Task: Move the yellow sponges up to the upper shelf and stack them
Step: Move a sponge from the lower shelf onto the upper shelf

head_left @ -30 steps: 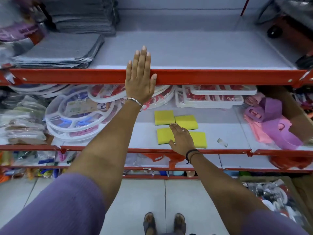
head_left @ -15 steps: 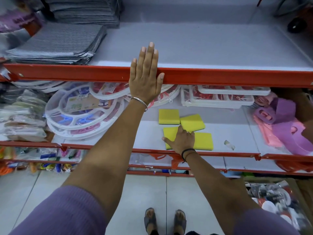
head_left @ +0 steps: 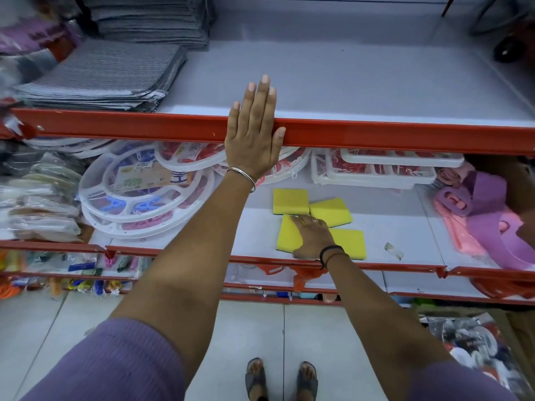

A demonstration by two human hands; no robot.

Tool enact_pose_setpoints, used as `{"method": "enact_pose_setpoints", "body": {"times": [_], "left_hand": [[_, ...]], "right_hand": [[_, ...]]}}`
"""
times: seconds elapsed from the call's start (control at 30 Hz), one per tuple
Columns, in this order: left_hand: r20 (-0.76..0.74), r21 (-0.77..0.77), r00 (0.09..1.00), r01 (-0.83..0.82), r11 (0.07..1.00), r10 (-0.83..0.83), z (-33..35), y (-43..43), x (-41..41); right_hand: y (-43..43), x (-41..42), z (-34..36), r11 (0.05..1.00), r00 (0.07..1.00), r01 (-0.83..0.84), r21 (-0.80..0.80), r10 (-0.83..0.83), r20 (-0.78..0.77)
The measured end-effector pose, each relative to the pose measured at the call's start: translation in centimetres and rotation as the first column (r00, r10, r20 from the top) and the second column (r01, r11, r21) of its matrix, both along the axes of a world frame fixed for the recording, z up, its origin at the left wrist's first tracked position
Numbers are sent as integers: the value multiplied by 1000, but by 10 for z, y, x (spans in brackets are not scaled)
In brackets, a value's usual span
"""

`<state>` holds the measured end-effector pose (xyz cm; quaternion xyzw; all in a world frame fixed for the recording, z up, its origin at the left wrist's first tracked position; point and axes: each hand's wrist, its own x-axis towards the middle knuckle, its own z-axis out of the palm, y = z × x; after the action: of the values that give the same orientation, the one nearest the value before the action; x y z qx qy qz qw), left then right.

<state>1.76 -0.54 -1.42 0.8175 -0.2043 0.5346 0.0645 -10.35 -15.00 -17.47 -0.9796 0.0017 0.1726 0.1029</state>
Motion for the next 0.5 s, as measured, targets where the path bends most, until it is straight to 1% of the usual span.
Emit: {"method": "enact_pose_setpoints", "body": {"times": [0.1, 0.23, 0.37, 0.43, 0.5], "left_hand": [[-46, 14, 999, 5, 1000, -4, 3, 2, -3], [-151, 30, 988, 5, 1000, 0, 11, 3, -14], [-258, 79, 966, 16, 997, 5, 20, 9, -25], [-308, 119, 951, 21, 993, 17, 25, 14, -32], [-371, 113, 928, 21, 993, 22, 29, 19, -34]], "right_hand": [[3, -6, 13, 997, 998, 38, 73, -42, 49], [2, -16, 47, 983, 995, 68, 171, -80, 66], [-3, -27, 105, 970, 998, 47, 239, -55, 27], [-8, -35, 143, 972, 998, 27, 235, -38, 40], [-12, -41, 183, 972, 999, -8, 235, -2, 45]]}}
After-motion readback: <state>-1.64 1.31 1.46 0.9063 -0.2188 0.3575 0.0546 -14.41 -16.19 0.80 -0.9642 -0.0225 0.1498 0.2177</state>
